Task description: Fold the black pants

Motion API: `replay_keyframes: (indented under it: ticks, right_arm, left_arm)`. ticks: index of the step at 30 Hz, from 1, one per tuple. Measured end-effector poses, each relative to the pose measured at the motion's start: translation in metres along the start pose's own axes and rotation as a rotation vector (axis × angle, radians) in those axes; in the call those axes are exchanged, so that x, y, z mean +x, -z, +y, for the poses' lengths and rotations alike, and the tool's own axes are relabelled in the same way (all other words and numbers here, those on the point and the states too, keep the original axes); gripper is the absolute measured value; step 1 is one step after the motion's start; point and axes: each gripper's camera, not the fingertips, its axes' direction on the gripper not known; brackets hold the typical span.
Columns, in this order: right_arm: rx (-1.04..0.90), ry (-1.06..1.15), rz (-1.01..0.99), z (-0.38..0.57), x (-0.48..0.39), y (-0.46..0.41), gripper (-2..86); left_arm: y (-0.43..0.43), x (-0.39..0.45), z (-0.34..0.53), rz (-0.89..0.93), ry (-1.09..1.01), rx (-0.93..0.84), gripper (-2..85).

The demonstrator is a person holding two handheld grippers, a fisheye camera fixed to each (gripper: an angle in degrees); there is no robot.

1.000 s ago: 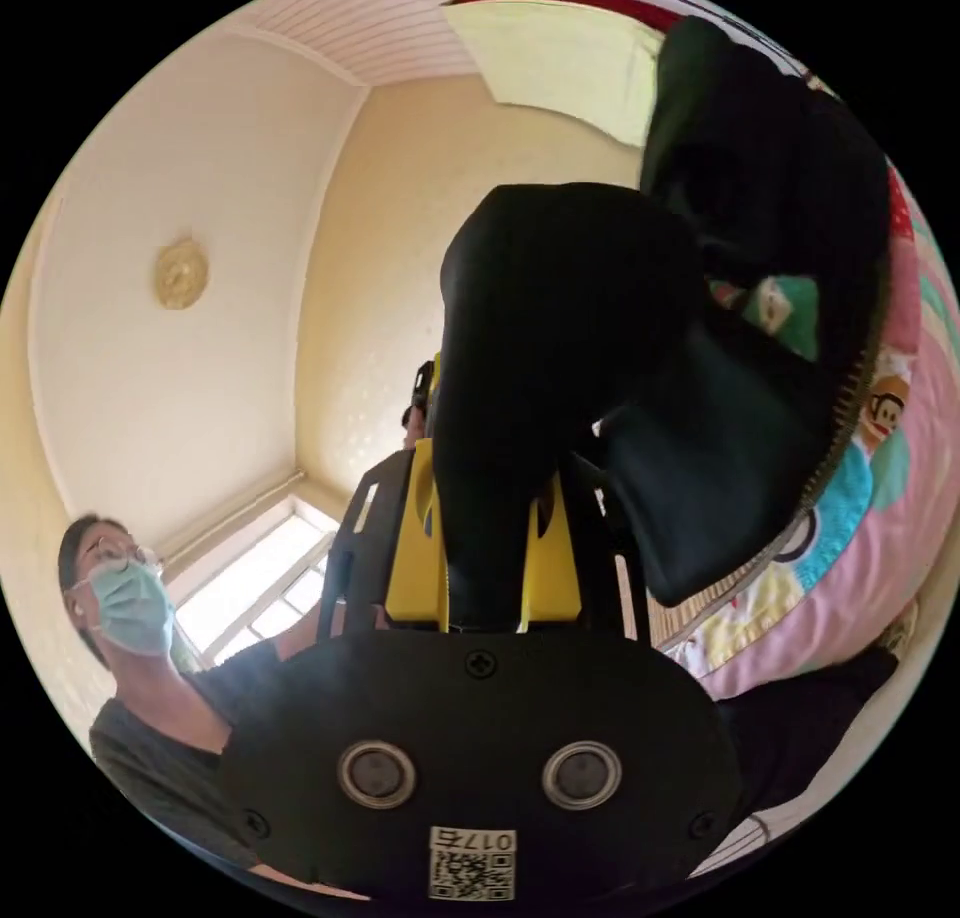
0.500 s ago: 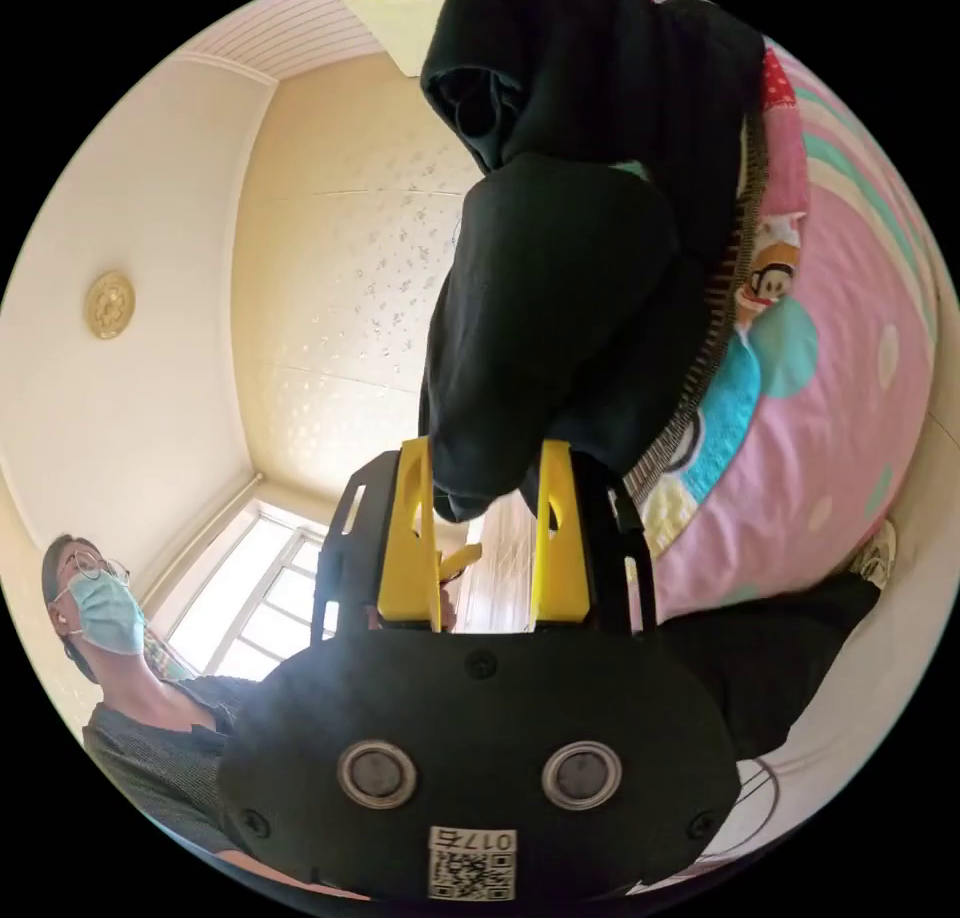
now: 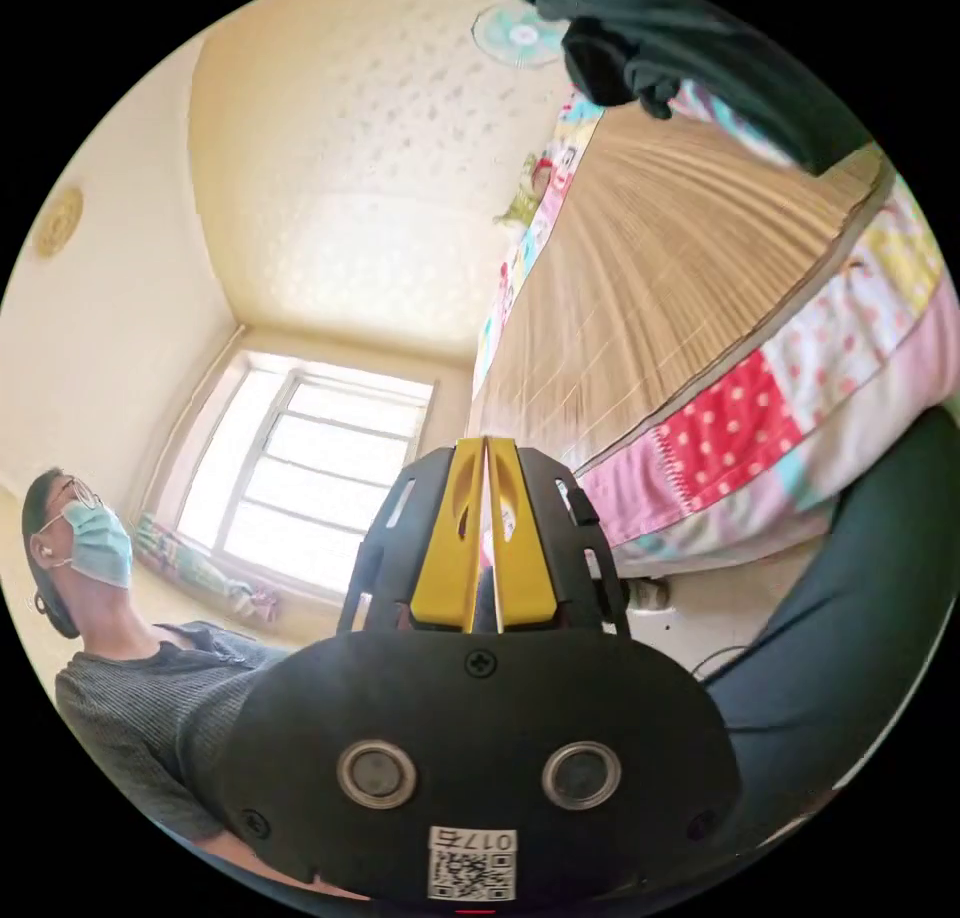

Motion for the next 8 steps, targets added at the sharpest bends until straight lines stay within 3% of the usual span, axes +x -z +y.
replay_keyframes:
  ticks: [1, 3, 8]
  right_arm:
    - [-0.072, 0.004, -0.03, 0.003, -0.002, -0.03, 0.6]
    - [-0.134, -0.008, -0.037, 0.01, -0.003, -0.062, 0.5]
    - [-0.146, -0.038, 0.014, 0.023, -0.001, -0.087, 0.5]
  left_arm:
    - [0.016, -0.002, -0.006, -0.062, 0.007, 0.046, 7.8]
    - [0.084, 0.001, -0.024, -0.231, -0.034, 0.326, 6.1]
    - [0.149, 0.002, -0.107, -0.368, -0.106, 0.42, 13.8]
